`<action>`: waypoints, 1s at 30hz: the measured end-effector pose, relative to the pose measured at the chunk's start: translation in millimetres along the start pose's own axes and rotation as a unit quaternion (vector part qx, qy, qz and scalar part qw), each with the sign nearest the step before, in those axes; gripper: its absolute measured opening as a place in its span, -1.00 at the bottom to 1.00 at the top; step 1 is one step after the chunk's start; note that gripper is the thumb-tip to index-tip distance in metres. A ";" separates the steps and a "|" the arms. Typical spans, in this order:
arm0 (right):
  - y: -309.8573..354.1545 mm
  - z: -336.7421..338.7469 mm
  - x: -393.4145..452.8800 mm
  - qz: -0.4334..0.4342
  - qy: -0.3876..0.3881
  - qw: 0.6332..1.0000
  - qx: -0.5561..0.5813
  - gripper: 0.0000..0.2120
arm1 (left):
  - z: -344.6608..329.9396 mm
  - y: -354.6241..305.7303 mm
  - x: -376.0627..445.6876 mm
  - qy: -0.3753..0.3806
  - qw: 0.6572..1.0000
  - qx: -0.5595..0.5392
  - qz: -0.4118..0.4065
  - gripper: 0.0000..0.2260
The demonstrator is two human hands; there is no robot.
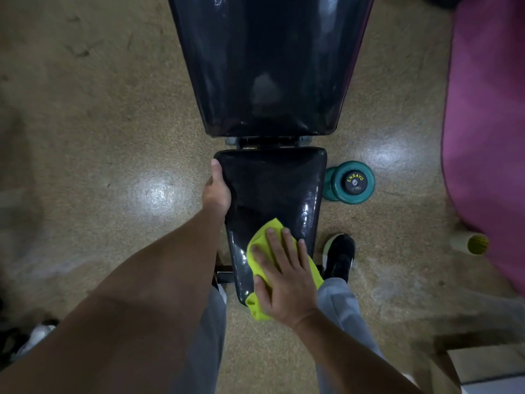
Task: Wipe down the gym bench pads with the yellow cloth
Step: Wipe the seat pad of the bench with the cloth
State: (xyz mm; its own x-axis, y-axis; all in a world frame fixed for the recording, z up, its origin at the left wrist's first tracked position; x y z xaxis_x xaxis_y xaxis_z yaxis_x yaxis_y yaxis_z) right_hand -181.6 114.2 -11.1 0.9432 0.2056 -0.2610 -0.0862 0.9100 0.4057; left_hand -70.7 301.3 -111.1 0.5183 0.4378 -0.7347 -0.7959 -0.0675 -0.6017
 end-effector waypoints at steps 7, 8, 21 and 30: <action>-57.9 8.7 20.0 -0.173 -0.049 0.969 0.168 -0.46 | 3.7 -9.7 -2.9 -0.030 0.998 0.047 -0.033 -0.30; -66.4 7.7 27.0 -0.201 -0.041 0.959 0.195 -0.46 | 4.8 -13.2 -4.0 -0.036 0.996 0.065 -0.045 -0.33; -114.9 24.6 103.3 -0.330 -0.080 0.889 0.309 -0.41 | -87.1 -81.9 -103.3 0.030 0.799 0.380 -0.465 -0.55; -201.0 11.8 100.5 -0.524 -0.087 0.573 0.625 -0.45 | -186.6 -64.5 -134.2 0.267 0.850 0.340 -0.301 -0.60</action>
State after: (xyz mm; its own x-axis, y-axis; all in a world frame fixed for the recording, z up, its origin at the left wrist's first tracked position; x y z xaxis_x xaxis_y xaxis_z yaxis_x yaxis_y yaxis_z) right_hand -65.7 -52.3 -108.5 0.2948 -0.3551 -0.8871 0.7506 -0.4885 0.4450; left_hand -30.6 79.6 -32.3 0.8193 -0.2717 -0.5049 -0.2395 0.6380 -0.7319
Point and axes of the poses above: each hand's wrist, its own x-axis towards the middle knuckle, its own z-axis out of the back of the hand, y = z × x, the point moved 10 cm from there along x, towards the middle knuckle, and after that the axes turned 11 degrees about -z, right-handed, at the moved point
